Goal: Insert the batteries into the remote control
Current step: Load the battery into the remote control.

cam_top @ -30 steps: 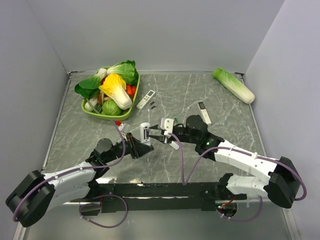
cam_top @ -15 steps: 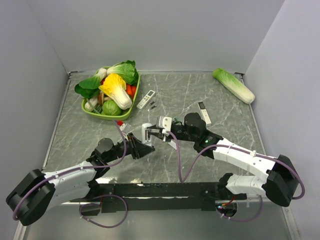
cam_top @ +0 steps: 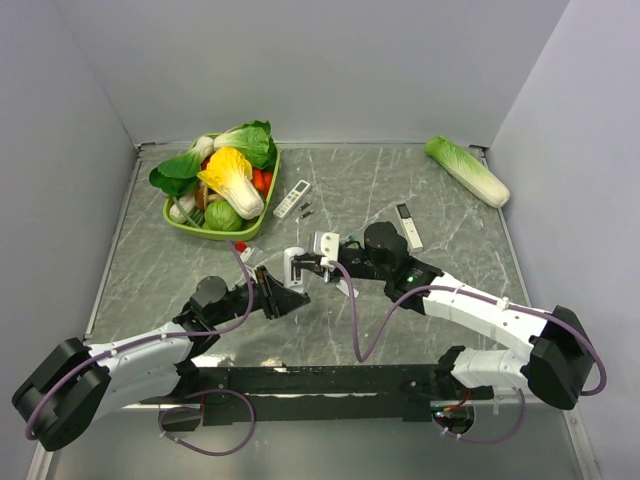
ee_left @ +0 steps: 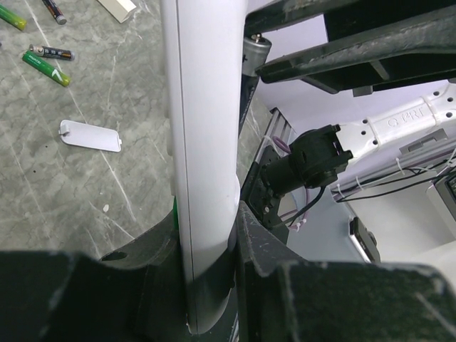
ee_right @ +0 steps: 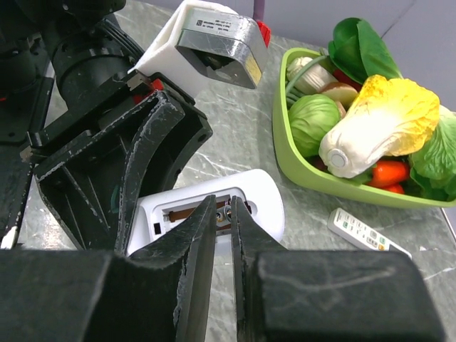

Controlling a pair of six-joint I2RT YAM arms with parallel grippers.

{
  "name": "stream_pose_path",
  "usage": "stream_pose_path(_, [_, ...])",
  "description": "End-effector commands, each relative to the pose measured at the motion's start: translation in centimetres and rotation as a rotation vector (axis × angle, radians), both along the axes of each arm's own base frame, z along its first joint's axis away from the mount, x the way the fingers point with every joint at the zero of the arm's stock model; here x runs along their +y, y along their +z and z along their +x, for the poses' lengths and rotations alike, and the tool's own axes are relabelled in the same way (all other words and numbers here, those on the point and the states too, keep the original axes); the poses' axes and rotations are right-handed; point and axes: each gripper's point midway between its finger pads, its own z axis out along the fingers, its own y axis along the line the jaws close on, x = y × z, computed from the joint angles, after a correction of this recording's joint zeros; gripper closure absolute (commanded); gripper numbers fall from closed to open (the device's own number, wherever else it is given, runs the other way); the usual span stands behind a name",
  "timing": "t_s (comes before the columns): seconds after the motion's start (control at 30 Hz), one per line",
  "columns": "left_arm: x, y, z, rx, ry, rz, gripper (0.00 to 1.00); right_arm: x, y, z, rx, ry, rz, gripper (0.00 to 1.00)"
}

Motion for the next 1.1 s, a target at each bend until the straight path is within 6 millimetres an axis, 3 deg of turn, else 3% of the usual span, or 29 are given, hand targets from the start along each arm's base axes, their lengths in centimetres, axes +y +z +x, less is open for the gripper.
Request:
stream_pose_path(0.0, [-0.4, 5.4, 0.2, -0.130, -0.003, -0.130, 0.99, 0.3, -0.3, -0.2, 0.004, 0.036, -0.027, 0.82])
stream_pose_path(0.3, [1.3, 8.7, 0.2, -0.189, 0.077, -0.232, 0.99, -0.3, -2.0, 0.4, 0.022, -0.022, -0.024, 0.85])
stream_pose_path(0.6, [1.3, 9.4, -0.4, -0.221, 0.053, -0.239, 0.99, -0.3, -2.7, 1.1, 0.014, -0.059, -0.034, 0.86])
stream_pose_path(0.87, [1.3, 10.3, -0.9, -0.250, 0.026, -0.259, 0.99, -0.3, -4.8, 2.0, -0.008, -0.096, -0.091, 0.86])
stream_pose_path(1.07, [1.4, 11.3, -1.6, -0.277, 0.002, -0.280, 0.99, -0.9, -6.3, 3.8, -0.099, -0.217, -0.130, 0.70])
